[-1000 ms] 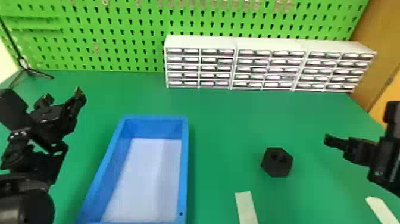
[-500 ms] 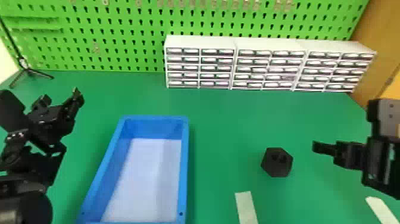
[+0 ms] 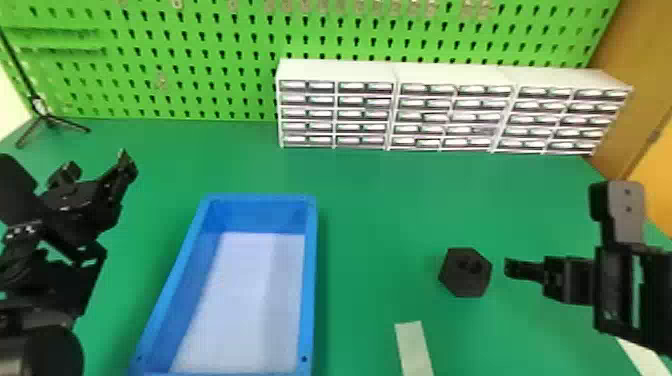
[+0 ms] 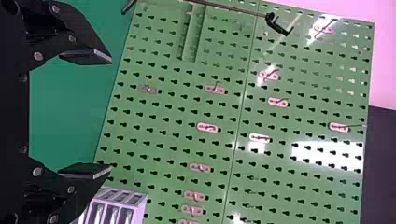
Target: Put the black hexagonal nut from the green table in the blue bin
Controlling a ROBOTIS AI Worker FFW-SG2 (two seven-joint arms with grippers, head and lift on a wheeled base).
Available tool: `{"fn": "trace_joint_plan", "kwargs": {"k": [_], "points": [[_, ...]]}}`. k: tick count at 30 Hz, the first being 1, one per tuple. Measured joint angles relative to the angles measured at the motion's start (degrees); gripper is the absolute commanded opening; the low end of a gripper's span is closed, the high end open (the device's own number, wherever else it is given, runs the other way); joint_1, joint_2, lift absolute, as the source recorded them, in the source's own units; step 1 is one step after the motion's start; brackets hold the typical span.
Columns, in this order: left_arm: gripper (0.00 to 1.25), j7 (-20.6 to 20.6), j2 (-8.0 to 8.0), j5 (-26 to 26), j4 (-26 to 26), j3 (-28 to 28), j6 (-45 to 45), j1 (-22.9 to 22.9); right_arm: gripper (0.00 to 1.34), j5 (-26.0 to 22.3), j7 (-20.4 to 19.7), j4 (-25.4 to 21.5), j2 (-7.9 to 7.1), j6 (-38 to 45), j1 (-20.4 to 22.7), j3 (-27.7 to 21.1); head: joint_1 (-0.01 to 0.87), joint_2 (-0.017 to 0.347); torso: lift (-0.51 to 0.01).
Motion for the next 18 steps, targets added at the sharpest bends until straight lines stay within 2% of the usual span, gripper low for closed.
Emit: {"fn": "trace_joint_plan", "kwargs": {"k": [8, 18], "points": [[0.82, -0.16, 0.02, 0.03, -0.38, 0.49, 0.0, 0.46, 0.81, -0.17, 0.0, -0.69, 0.65, 1.38, 0.66, 0.34, 0.692, 0.008, -0.097], [0.82, -0.16, 0.05, 0.04, -0.65, 0.98, 0.04, 0.78, 0.81, -0.34, 0.0, -1.99, 0.75, 3.22, 0.86, 0.78, 0.692, 0.008, -0.097]]}}
